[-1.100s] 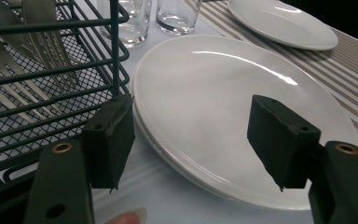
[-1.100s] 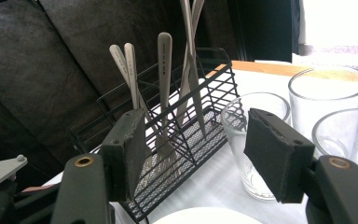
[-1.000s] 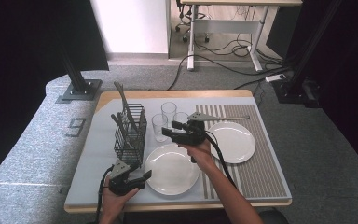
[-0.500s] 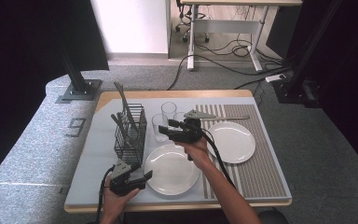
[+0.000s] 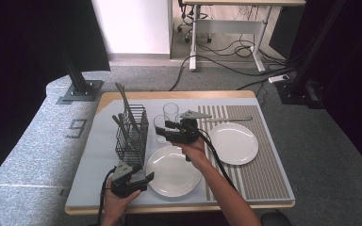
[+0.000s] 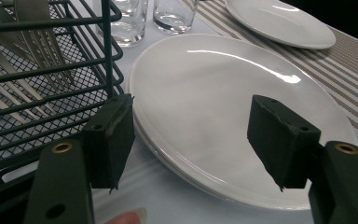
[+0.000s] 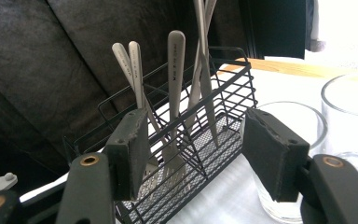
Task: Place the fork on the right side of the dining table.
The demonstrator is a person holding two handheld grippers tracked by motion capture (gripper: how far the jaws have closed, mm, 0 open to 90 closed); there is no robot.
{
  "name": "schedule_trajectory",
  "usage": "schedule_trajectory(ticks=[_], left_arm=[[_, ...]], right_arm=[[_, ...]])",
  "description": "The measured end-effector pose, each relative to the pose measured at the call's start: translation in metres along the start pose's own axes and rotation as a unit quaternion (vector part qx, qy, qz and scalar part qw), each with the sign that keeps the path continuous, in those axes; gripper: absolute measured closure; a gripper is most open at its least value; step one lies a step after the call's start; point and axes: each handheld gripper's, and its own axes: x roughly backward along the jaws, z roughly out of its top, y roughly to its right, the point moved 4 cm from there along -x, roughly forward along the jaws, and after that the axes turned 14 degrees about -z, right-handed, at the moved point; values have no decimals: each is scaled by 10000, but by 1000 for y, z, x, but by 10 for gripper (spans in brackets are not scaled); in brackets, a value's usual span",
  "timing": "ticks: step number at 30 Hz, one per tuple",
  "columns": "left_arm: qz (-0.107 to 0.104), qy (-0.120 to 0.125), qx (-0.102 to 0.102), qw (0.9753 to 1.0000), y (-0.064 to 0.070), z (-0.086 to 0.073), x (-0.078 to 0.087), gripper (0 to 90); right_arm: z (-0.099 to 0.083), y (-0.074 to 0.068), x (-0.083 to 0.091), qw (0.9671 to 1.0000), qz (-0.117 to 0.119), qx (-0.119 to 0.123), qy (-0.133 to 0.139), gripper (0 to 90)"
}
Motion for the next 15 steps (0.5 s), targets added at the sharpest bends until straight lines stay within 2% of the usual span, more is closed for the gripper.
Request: schedule_trajectory(ticks=[15], left_arm=[[-8, 14, -4, 10000, 0, 1, 1, 320]], right_arm=[[1, -9, -16, 10000, 27, 69, -63, 430]])
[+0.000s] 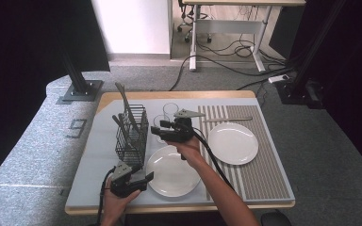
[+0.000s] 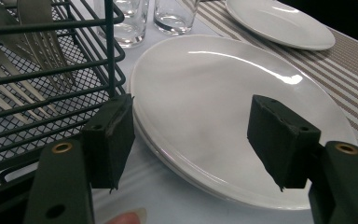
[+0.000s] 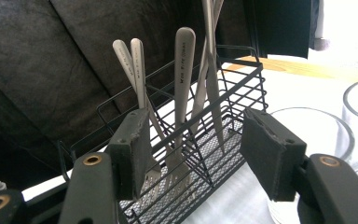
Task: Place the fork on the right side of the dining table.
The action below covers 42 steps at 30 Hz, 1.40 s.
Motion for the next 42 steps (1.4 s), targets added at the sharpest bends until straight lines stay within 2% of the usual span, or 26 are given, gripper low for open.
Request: schedule_trajectory(ticks=[17, 33, 42], left_arm=[[-8, 10, 9, 10000, -1, 0, 1, 320], [-14, -6, -10, 10000, 0, 0, 0, 320], [-22, -1, 1, 10000, -1, 0, 1, 319]], right_arm=[[5, -9, -16, 9998, 76, 167, -16, 478], [7, -9, -27, 9998, 43, 181, -46, 490], [9, -14, -36, 9997, 63, 245, -77, 508]])
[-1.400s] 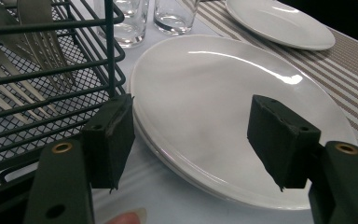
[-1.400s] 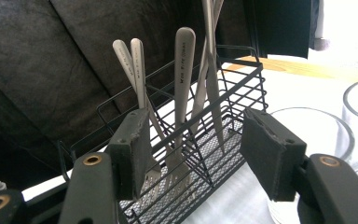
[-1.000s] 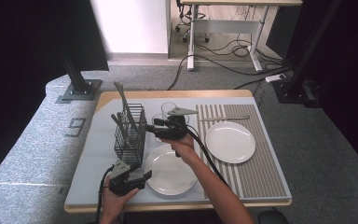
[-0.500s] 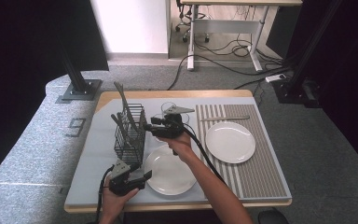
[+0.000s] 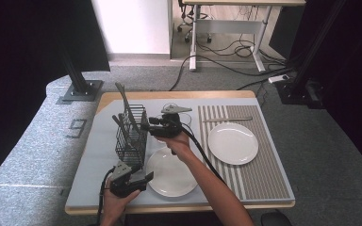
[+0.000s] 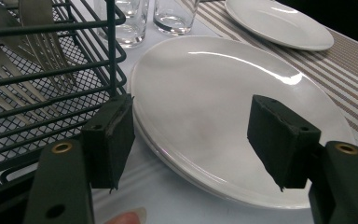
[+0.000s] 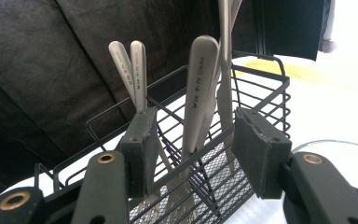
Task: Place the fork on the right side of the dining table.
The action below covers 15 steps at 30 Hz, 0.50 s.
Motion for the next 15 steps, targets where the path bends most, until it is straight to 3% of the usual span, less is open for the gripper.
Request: schedule_trajectory(ticks=[15], left_arm=[[-5, -23, -11, 10000, 0, 0, -1, 316]], right_arm=[[6, -4, -11, 9999, -39, 106, 60, 580]])
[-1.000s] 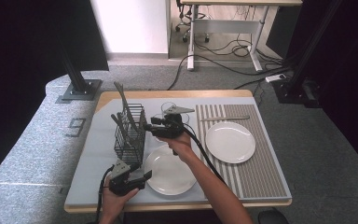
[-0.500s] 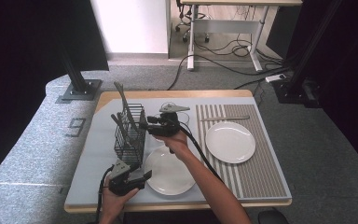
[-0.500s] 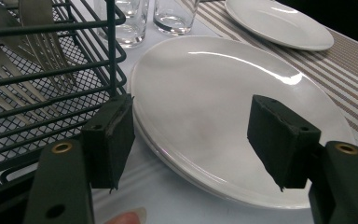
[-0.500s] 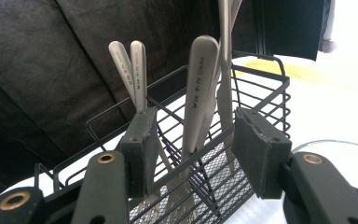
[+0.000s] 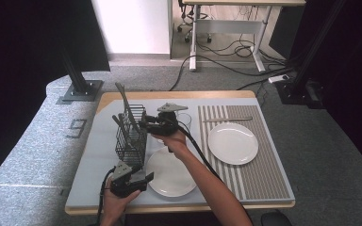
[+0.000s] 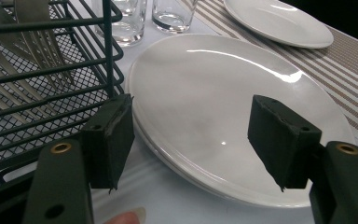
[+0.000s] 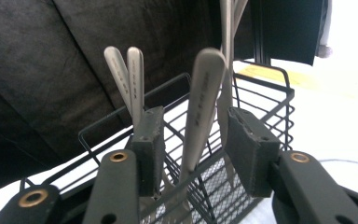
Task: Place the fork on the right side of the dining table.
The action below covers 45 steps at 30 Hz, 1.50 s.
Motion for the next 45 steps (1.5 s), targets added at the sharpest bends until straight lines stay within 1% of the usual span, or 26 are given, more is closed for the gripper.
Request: schedule_trajectory(ticks=[4, 7, 8, 10, 11, 12, 16, 22, 24, 25, 30, 31, 34, 37, 39, 43, 45], left_arm=[[-5, -10, 0, 10000, 0, 0, 0, 317], [-14, -17, -13, 10000, 1, 0, 0, 316], [-14, -17, -13, 10000, 1, 0, 0, 317], [-15, -22, -10, 10000, 1, 0, 0, 316], [-15, -22, -10, 10000, 1, 0, 0, 316], [-11, -21, -7, 10000, 0, 0, 0, 316], [-6, -24, -9, 10000, 0, 0, 0, 316], [3, -26, -23, 10000, 0, 0, 0, 316], [0, -24, -21, 10000, 0, 0, 0, 316], [-2, -30, -24, 10000, 0, 0, 0, 316], [0, -20, -23, 10000, 0, 0, 0, 316], [1, -11, -18, 10000, 0, 0, 1, 316], [3, -8, -9, 10000, -1, 0, 1, 316], [3, 3, -6, 10000, 0, 1, 1, 316], [1, -5, -15, 10000, 0, 1, 1, 316], [3, -10, -16, 10000, 0, 0, 1, 316], [5, -1, -10, 10000, 0, 0, 0, 316]], right_arm=[[3, -3, -4, 10000, -12, 73, -1, 628], [2, -4, -7, 9999, 12, 127, -48, 666], [2, -4, -7, 9999, 12, 127, -48, 666], [1, -4, -8, 9998, 12, 183, -58, 708], [1, -4, -8, 9998, 12, 183, -58, 708], [1, -4, -8, 9998, 4, 189, -18, 733], [2, -4, -7, 9998, 33, 190, 35, 767], [3, -6, -3, 9998, 39, 162, 128, 788], [3, -9, -1, 9997, 82, 193, 152, 795], [3, -11, 0, 9994, 113, 265, 177, 799], [3, -12, -1, 9993, 163, 283, 200, 805], [4, -11, -1, 9993, 167, 256, 215, 820], [5, -12, 1, 9989, 144, 316, 301, 861], [7, -13, 3, 9988, 185, 307, 345, 863], [8, -14, 6, 9984, 159, 380, 396, 863], [11, -16, 11, 9978, 182, 398, 496, 864], [15, -17, 18, 9971, 205, 385, 616, 865]])
